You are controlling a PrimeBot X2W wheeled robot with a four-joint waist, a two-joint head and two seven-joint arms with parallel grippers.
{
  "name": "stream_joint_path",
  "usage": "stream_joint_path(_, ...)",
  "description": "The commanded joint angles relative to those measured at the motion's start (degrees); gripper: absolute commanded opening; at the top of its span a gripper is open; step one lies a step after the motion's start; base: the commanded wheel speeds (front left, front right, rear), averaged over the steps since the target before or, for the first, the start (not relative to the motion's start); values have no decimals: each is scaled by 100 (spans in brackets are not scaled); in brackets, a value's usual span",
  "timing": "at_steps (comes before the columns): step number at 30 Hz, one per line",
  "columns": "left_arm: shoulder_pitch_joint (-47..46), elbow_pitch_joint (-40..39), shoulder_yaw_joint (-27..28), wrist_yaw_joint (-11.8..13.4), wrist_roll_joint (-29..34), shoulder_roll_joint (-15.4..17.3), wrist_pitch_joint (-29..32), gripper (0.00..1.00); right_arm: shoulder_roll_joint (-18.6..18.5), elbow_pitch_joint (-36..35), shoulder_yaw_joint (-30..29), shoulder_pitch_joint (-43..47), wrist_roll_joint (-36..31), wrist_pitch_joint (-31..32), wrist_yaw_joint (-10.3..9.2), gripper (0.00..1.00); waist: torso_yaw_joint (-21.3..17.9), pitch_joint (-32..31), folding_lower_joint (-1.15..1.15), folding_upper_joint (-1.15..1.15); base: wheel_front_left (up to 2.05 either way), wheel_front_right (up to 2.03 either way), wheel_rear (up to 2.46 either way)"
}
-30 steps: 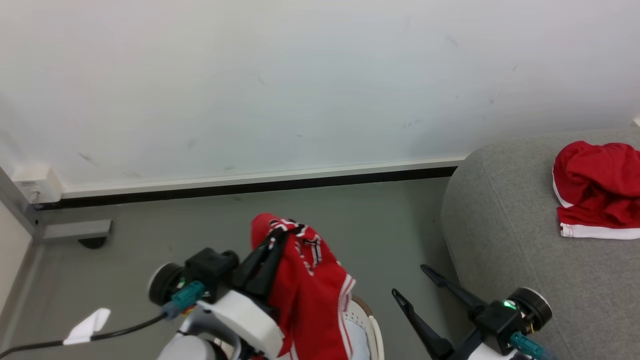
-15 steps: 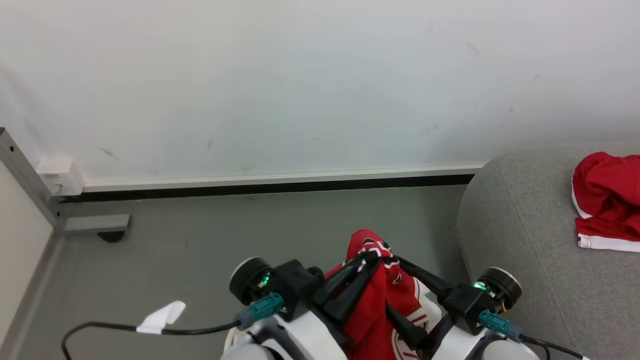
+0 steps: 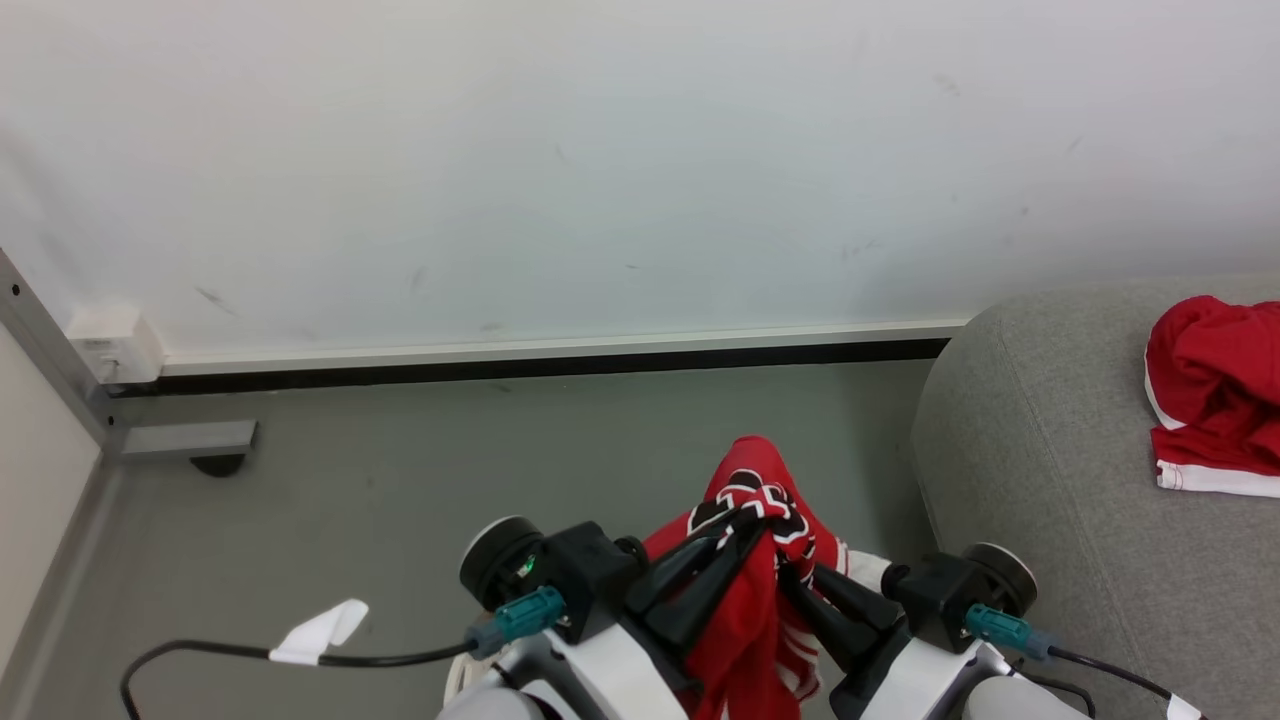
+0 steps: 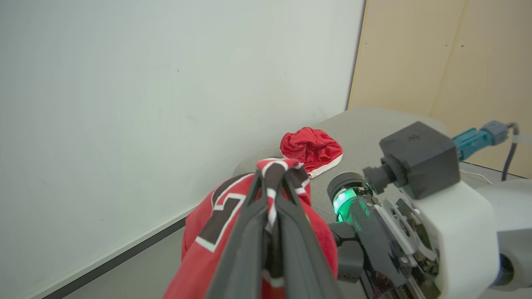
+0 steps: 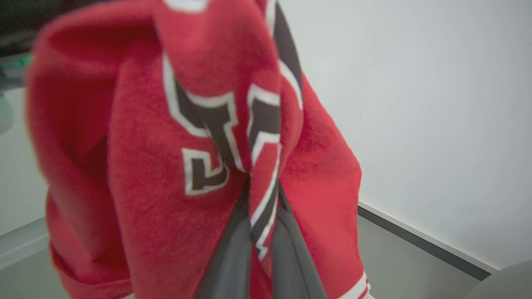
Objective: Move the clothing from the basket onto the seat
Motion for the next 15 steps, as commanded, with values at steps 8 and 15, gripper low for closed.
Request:
stream_joint_path(8, 72, 124, 78, 116, -20, 104, -176, 27, -156, -60, -284, 43, 82, 2, -13, 0, -74, 68, 0, 0, 0, 0, 0)
stream_joint_path(15, 119, 303, 50, 214, 79, 72, -327, 100, -305, -199, -814, 181, 59, 0, -14, 0, -124, 116, 0, 0, 0, 0, 0)
